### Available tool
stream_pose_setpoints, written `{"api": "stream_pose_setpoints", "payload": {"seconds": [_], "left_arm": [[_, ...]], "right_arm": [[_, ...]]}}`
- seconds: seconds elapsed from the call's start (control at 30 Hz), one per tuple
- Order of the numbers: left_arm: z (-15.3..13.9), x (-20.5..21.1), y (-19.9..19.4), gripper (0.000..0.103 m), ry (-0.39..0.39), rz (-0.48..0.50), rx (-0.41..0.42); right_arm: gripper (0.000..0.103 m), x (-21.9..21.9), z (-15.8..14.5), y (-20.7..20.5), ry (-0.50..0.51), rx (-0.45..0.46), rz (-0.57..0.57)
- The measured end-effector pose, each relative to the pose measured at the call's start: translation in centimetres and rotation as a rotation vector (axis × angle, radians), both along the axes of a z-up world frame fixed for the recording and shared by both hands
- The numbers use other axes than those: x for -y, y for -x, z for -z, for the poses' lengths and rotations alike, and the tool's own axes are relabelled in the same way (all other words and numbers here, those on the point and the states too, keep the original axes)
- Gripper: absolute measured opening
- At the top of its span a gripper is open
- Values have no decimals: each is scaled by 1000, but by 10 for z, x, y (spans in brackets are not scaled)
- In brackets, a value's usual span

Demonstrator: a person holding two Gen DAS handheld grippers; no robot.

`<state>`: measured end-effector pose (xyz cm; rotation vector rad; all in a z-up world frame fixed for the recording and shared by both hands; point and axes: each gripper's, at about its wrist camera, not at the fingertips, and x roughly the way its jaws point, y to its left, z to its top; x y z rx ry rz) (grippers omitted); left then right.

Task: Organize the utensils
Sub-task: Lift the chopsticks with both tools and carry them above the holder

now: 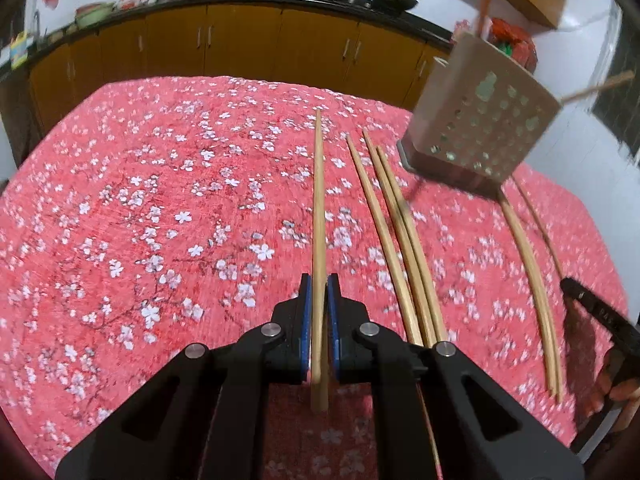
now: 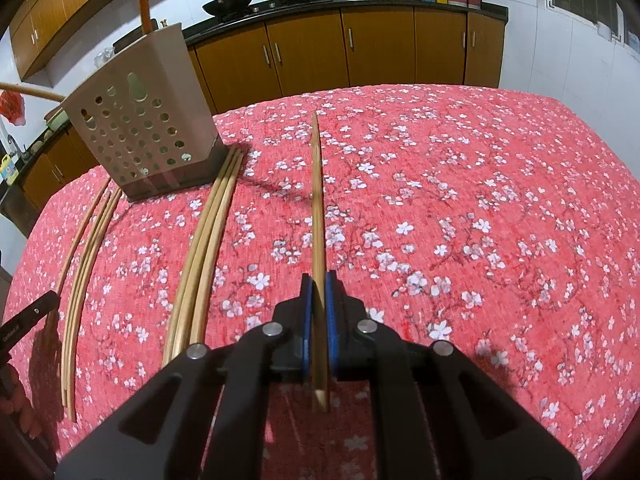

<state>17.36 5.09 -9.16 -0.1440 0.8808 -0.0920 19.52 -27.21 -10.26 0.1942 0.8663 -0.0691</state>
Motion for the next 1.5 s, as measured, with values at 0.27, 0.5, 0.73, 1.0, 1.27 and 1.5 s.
{"api": "stream_pose_setpoints", "payload": {"seconds": [0.27, 0.5, 0.73, 1.0, 1.27, 1.5], "left_arm": [[-1, 5, 2, 8, -34, 15, 1], [-24, 2, 4, 8, -36, 24, 62], [-80, -9, 12, 7, 8, 12, 213], [-119, -15, 18, 7, 55, -5, 317], [-128, -13, 23, 7, 56, -5, 343], [-133, -12, 25, 7, 59, -4, 356]], "right_arm": [[8, 1, -1, 5, -5, 3, -5], [8, 7, -40, 23, -5, 132, 2], [8, 12, -94, 39, 13, 291, 11], [8, 10, -121, 48, 10, 374, 5], [8, 14, -133, 51, -15, 397, -1], [8, 15, -140, 52, -27, 421, 2]]}}
